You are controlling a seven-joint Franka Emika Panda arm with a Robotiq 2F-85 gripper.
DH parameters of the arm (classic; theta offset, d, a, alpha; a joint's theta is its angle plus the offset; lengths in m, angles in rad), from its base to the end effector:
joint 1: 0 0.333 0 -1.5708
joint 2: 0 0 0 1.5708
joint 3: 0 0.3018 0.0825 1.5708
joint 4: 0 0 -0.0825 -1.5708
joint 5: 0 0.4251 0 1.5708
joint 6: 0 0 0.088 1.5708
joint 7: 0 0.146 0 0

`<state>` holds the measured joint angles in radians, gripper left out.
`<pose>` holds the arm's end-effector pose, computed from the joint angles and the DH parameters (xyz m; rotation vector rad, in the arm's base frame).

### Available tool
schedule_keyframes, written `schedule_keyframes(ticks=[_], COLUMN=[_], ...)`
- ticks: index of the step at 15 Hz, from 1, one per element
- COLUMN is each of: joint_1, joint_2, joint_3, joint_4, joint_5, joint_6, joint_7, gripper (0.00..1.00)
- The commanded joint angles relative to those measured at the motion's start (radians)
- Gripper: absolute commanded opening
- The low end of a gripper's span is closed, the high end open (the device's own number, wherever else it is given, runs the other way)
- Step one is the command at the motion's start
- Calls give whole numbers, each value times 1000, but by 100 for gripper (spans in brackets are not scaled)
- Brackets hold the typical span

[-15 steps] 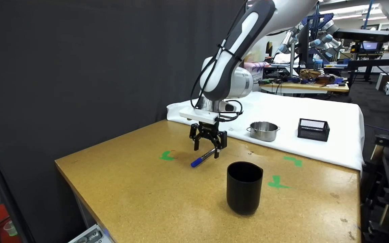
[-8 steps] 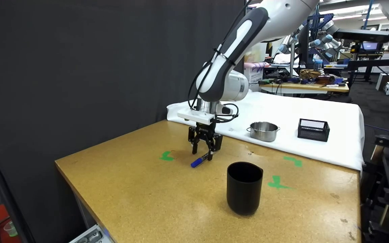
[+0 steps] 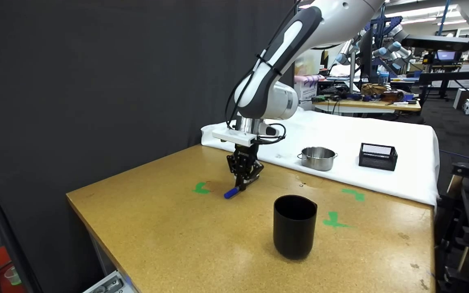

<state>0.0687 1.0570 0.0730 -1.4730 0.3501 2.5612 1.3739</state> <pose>0.7017 0.0993 -0.0325 -2.0783 2.0597 0.2319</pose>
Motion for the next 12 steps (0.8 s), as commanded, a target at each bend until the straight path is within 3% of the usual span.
schedule_keyframes(ticks=[1, 9, 12], joint_1=[-29, -18, -31], joint_2=[5, -187, -268], joint_3=[27, 46, 91], joint_4=[14, -120, -186], joint_5=[34, 41, 89], joint_6=[-33, -139, -161], joint_7=[-46, -72, -112], gripper=[3, 4, 4])
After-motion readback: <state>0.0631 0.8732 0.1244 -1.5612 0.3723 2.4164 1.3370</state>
